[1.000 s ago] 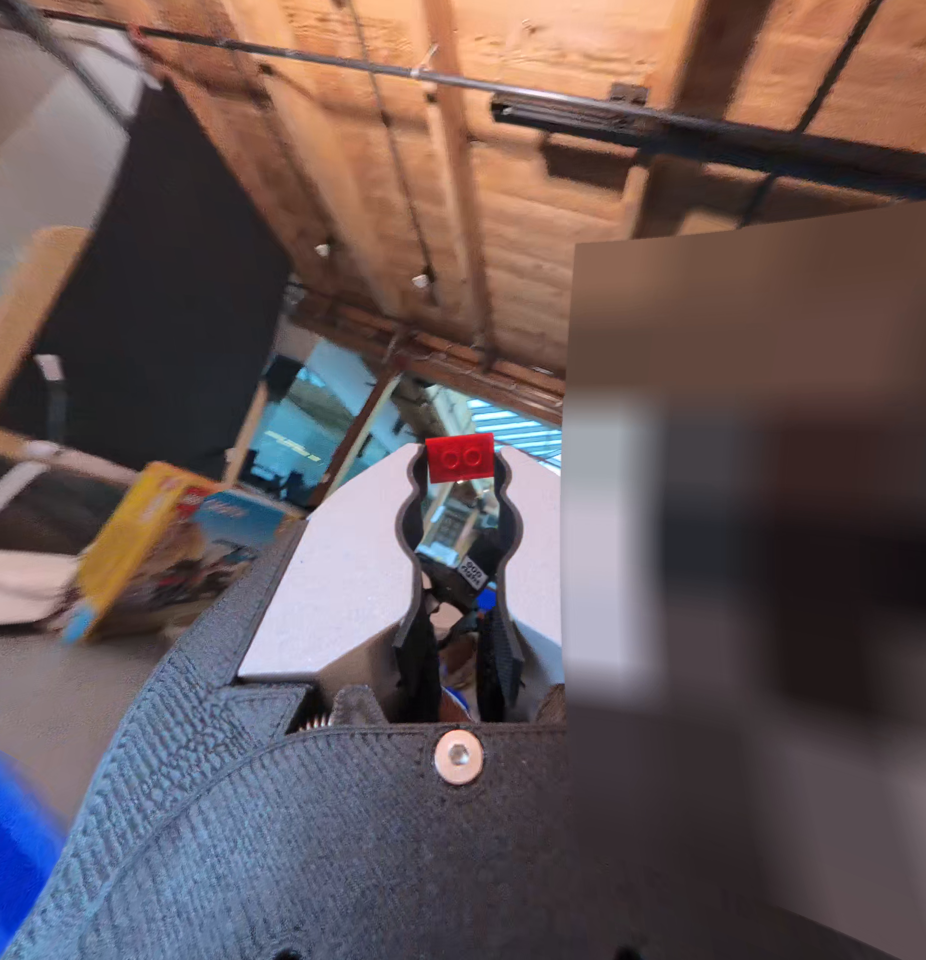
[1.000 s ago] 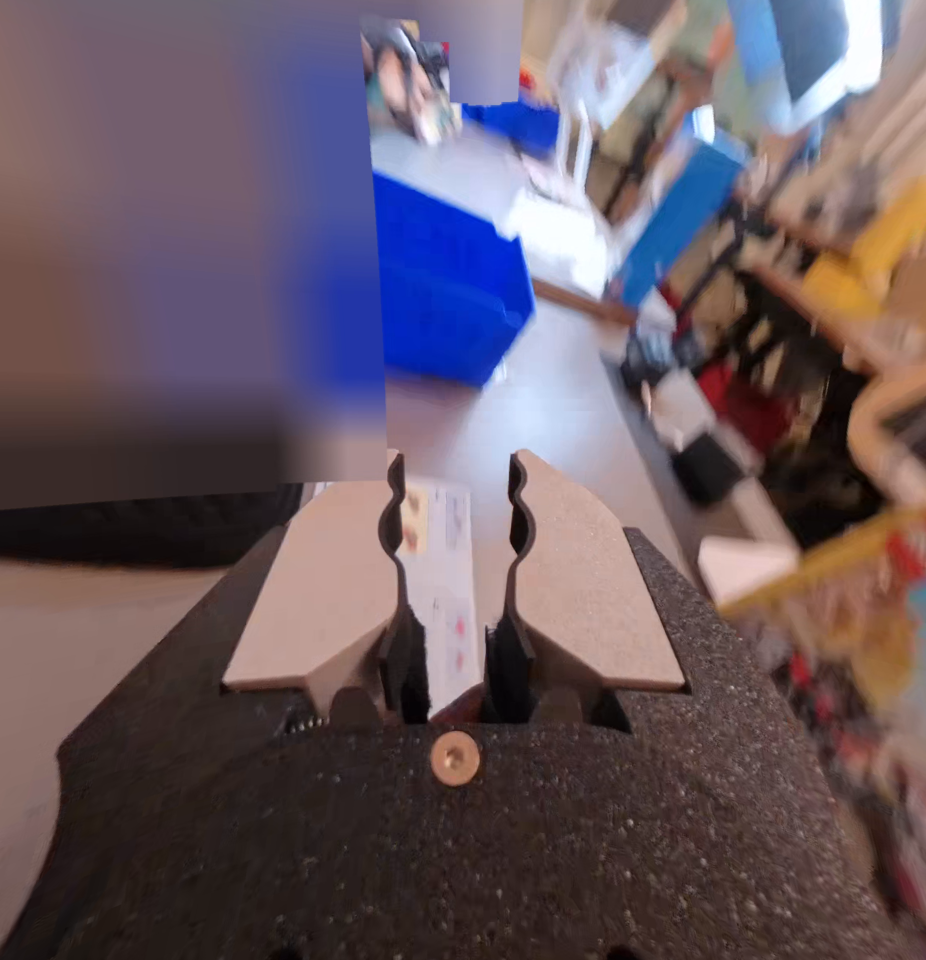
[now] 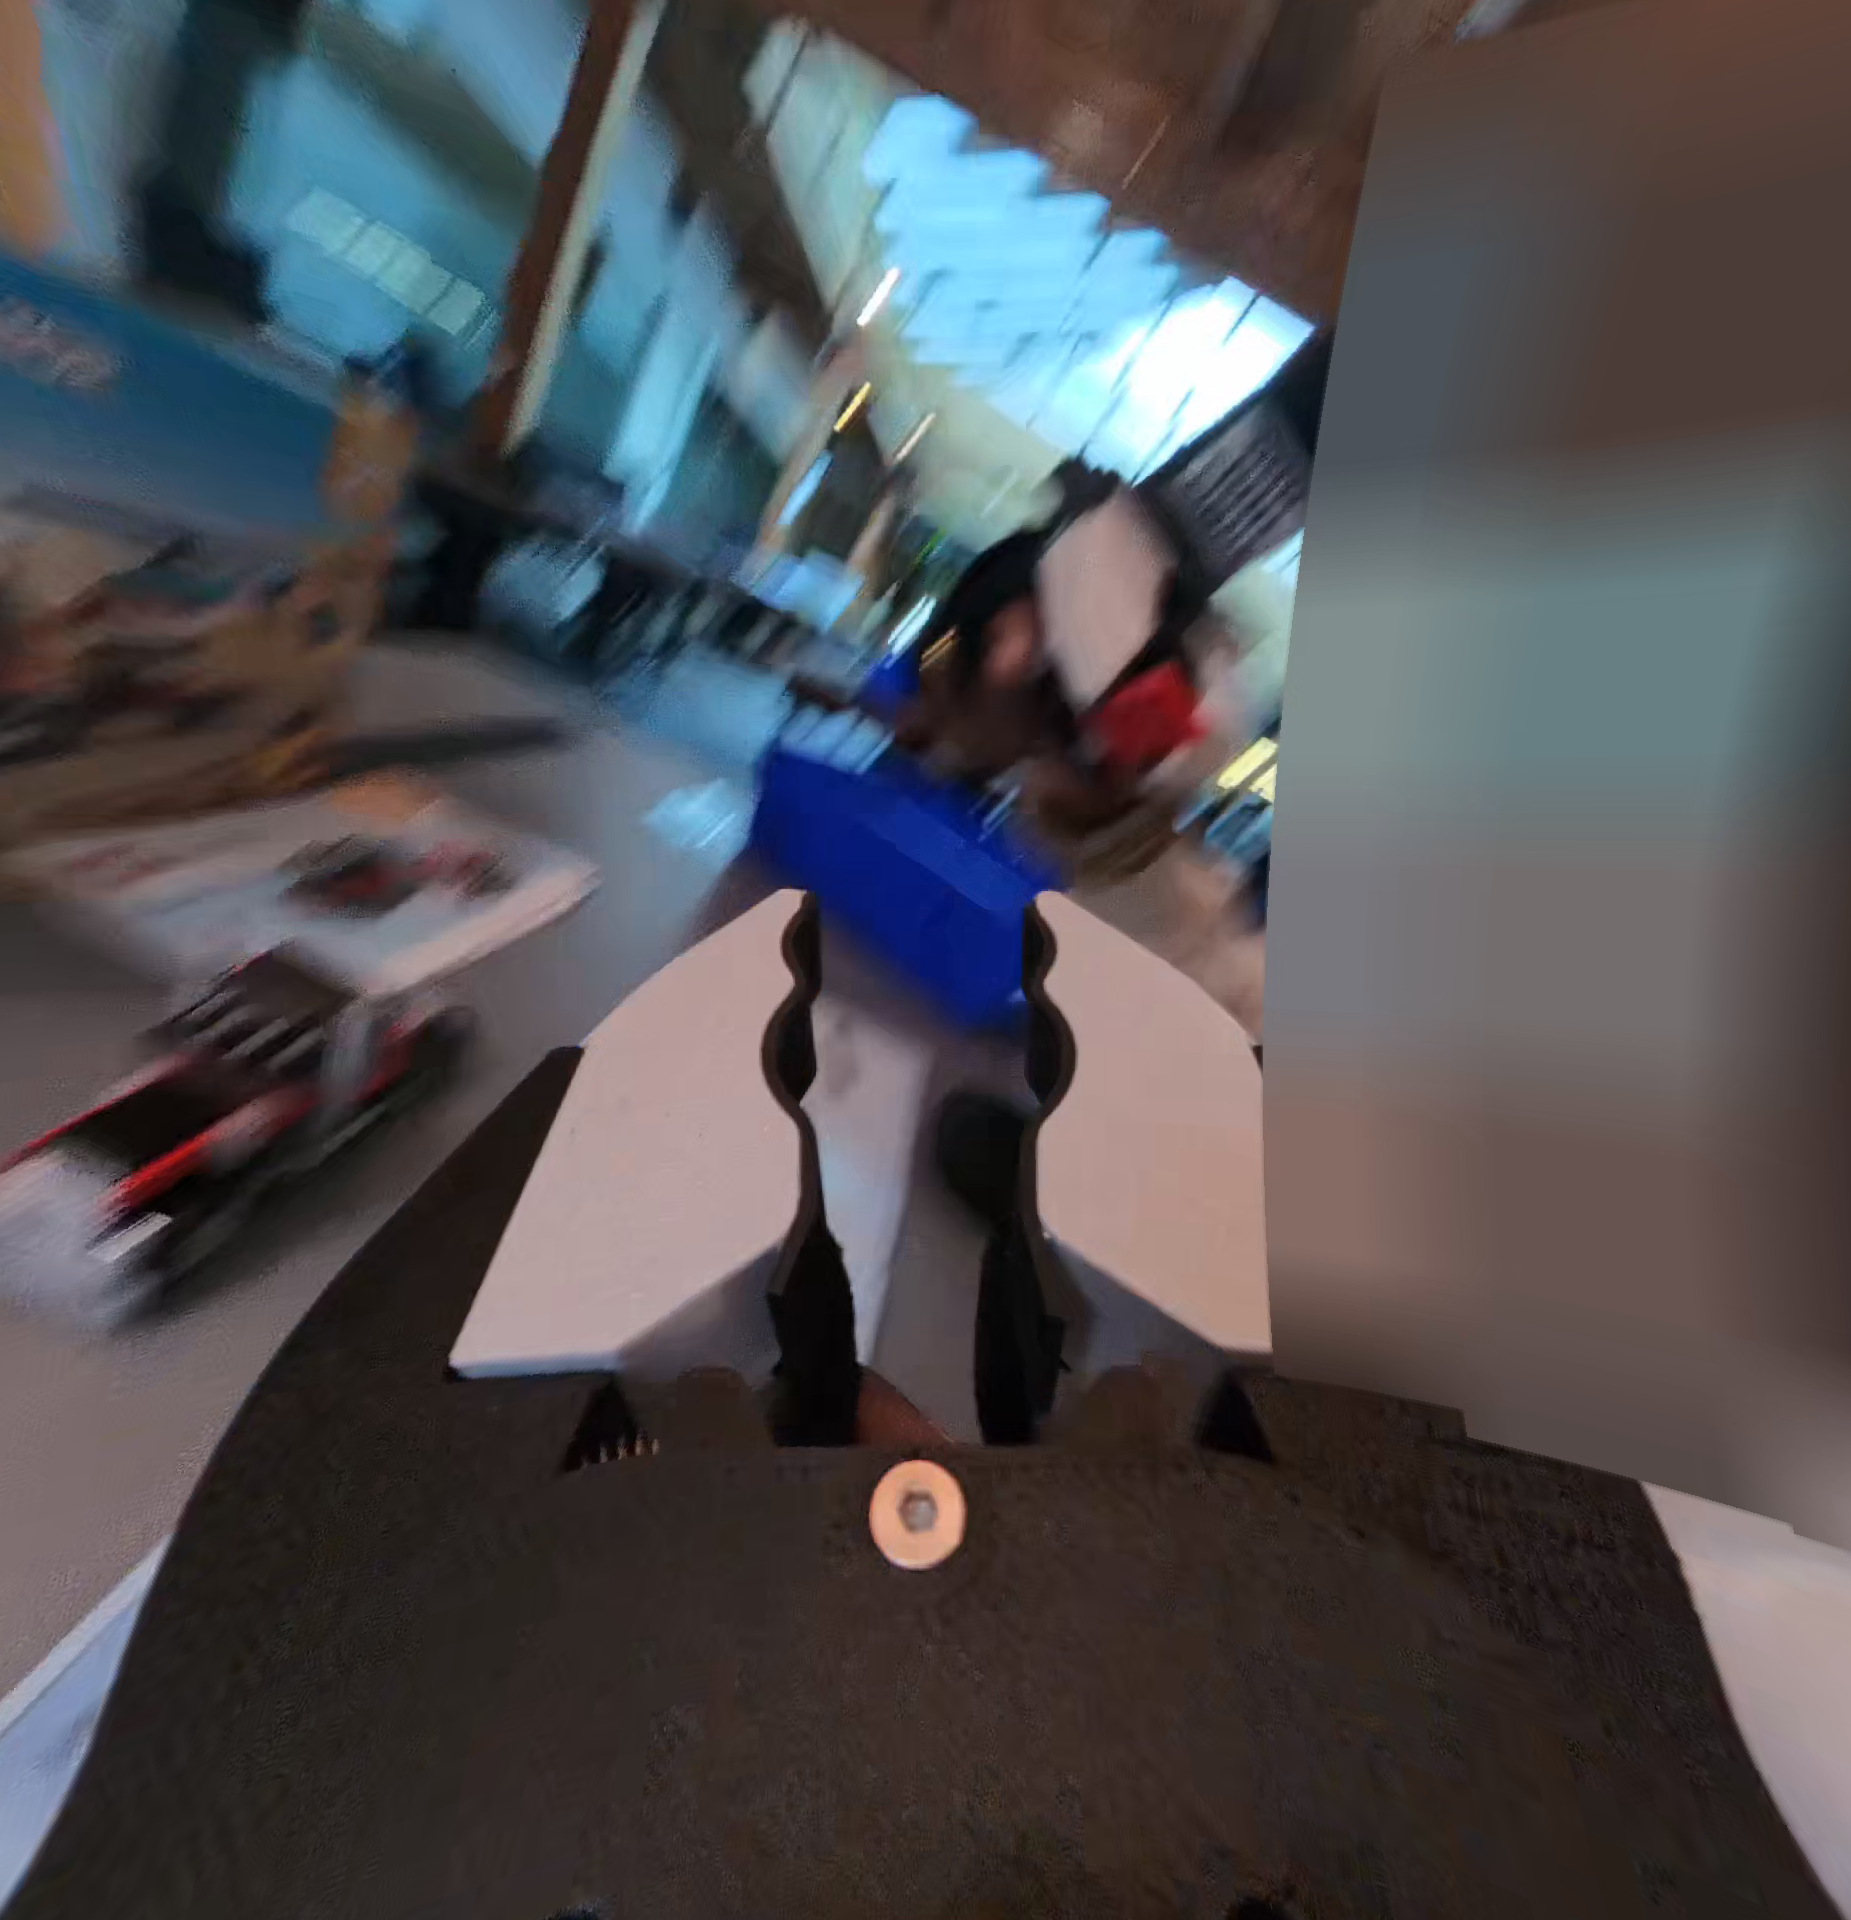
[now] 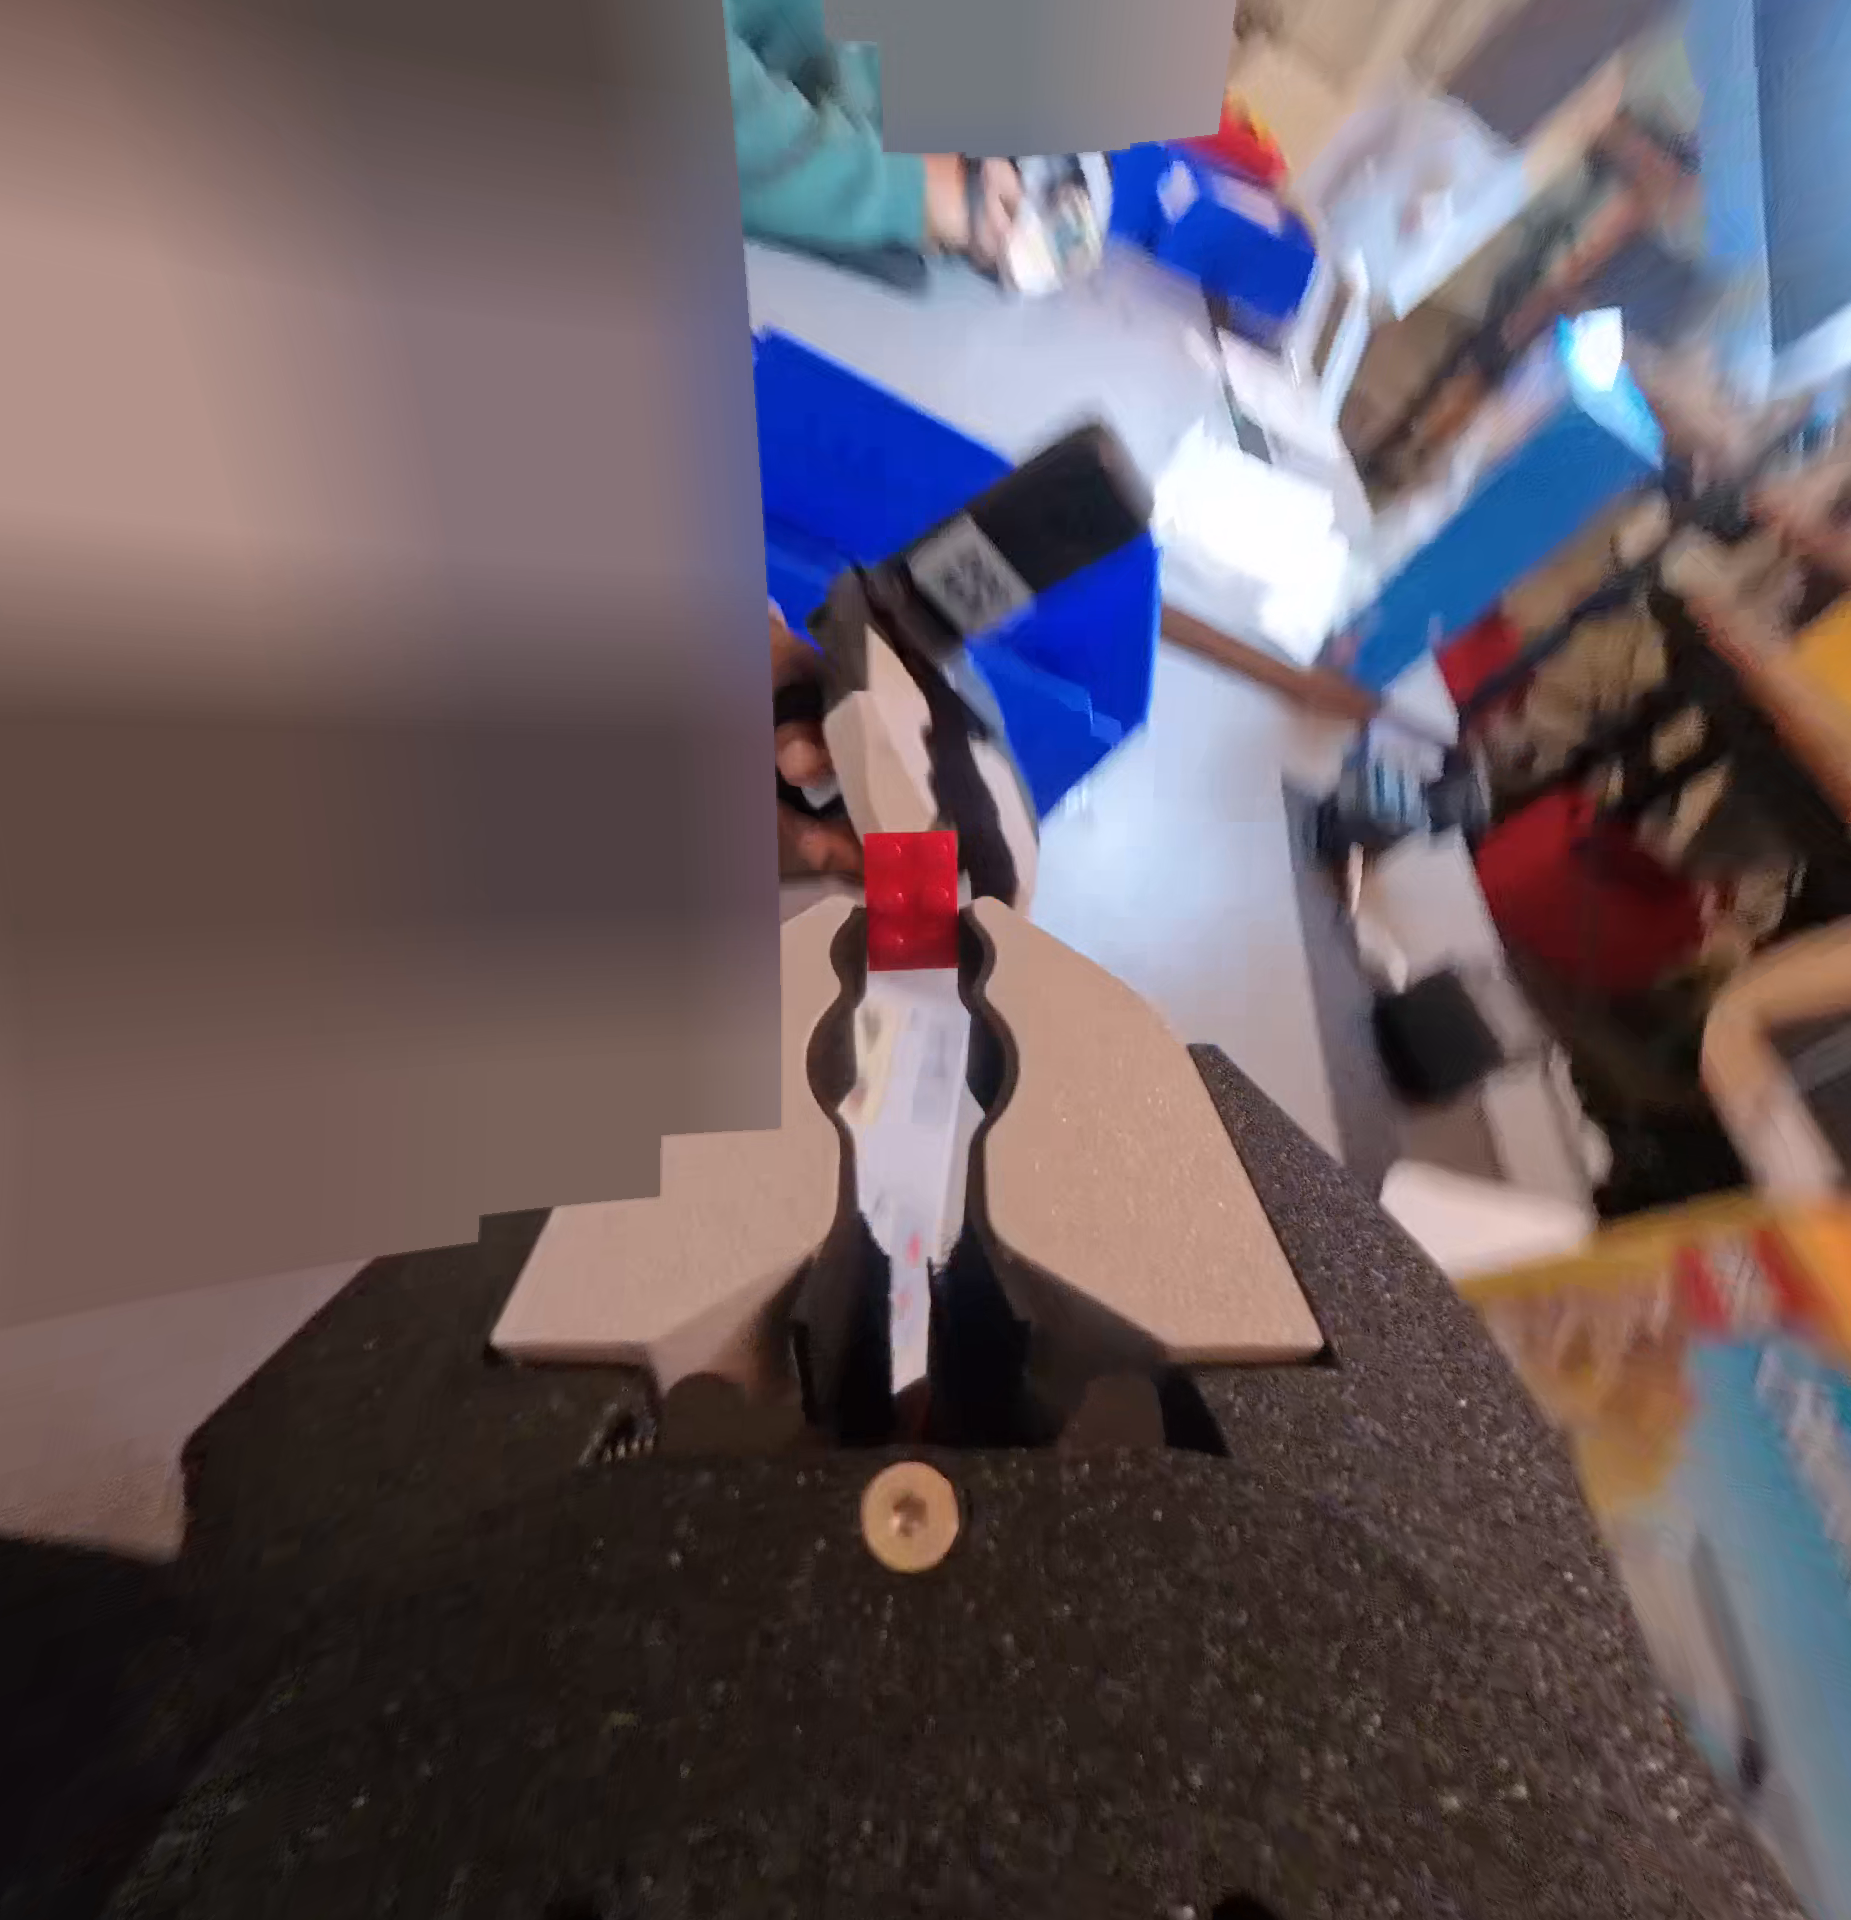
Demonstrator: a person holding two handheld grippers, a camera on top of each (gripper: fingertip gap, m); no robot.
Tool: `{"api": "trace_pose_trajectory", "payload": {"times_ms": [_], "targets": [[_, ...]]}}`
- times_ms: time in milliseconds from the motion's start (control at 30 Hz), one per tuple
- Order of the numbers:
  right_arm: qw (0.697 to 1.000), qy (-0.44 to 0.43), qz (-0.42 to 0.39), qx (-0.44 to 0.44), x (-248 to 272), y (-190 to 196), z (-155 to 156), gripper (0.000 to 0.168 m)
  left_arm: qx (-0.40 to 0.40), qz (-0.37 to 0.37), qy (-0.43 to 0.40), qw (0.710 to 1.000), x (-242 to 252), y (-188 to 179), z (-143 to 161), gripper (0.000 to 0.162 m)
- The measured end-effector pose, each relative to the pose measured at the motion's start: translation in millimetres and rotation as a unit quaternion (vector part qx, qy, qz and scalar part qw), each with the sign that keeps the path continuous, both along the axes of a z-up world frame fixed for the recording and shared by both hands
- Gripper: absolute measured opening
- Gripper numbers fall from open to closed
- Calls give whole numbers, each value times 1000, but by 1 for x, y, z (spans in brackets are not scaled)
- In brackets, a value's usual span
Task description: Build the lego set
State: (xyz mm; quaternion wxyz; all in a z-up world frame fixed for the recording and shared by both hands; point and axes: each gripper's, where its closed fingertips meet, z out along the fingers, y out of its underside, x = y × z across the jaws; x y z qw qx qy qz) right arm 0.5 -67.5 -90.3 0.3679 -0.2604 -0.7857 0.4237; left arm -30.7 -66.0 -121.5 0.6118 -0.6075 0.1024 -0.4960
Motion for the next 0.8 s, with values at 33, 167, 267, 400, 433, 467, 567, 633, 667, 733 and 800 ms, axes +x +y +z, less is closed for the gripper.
{"api": "trace_pose_trajectory", "payload": {"times_ms": [33, 167, 267, 400, 433, 467, 567, 633, 667, 733, 800], "targets": [[999, -29, -41, -20, 11, 16, -16, 17, -43, 28, 97, 994, -3, 11, -32, 38], [954, -170, -207, -134, 62, 69, -90, 17, -94, 14, 403, 910, 6, 26, -114, 38], [908, -206, -308, -197, 83, 92, -133, 17, -91, -11, 512, 854, 14, 40, -137, 39], [870, -211, -371, -246, 91, 97, -160, 17, -70, -1, 521, 851, 10, 59, -128, 38], [866, -220, -377, -244, 92, 95, -166, 17, -69, -3, 516, 854, 5, 61, -125, 38], [863, -232, -382, -235, 92, 91, -173, 17, -70, -13, 511, 857, 1, 61, -123, 38], [867, -266, -373, -196, 94, 76, -188, 17, -75, -71, 495, 863, -1, 62, -122, 38], [868, -293, -359, -179, 94, 65, -197, 17, -63, -107, 490, 863, 8, 67, -121, 38], [868, -302, -353, -173, 94, 62, -201, 17, -54, -130, 484, 864, 19, 69, -121, 39], [869, -301, -355, -169, 92, 63, -203, 17, -48, -172, 487, 855, 43, 75, -127, 45], [868, -299, -355, -176, 91, 65, -203, 17, -45, -199, 507, 837, 64, 84, -140, 48]]}}
